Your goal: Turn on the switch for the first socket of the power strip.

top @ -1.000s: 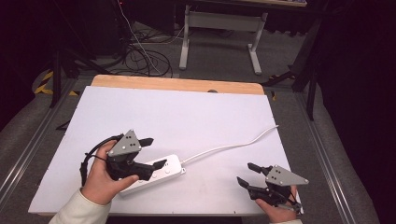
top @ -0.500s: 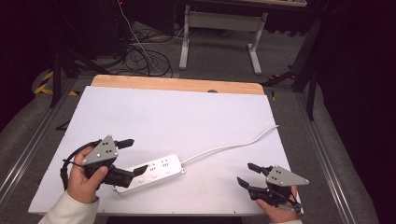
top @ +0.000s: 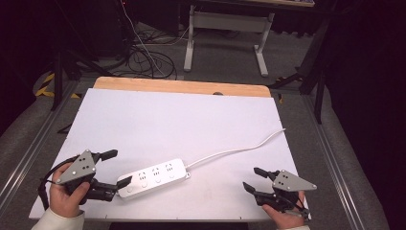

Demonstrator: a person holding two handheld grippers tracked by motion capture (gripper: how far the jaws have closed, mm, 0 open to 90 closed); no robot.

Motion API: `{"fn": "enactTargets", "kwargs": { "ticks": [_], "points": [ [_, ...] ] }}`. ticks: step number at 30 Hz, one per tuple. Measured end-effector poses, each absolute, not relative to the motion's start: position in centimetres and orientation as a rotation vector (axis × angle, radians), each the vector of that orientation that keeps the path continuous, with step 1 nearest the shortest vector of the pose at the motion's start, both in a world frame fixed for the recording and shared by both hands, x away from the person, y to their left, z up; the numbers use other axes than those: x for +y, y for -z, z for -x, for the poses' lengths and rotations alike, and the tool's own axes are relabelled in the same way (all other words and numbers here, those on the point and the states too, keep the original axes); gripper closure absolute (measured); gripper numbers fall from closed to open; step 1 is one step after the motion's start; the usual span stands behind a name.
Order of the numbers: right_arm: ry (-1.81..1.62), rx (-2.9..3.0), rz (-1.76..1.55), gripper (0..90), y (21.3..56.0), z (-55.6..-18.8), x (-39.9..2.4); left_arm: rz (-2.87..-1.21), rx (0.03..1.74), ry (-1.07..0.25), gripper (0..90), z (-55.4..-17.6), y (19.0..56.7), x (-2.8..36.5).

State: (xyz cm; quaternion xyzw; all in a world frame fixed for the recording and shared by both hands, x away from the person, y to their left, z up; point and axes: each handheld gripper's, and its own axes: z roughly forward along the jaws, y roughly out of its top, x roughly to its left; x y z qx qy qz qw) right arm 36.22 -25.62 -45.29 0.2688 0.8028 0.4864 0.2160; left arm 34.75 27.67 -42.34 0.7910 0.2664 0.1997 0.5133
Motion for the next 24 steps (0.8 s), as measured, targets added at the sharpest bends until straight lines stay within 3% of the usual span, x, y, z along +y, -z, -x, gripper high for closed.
{"fn": "enactTargets", "kwargs": {
  "ticks": [24],
  "points": [
    [-1.342, 2.228, -0.747, 37.9, 45.4, -36.2, -25.5, -1.931, 0.674, -0.439, 7.0, -33.7, 47.9, 30.2]
  ]
}}
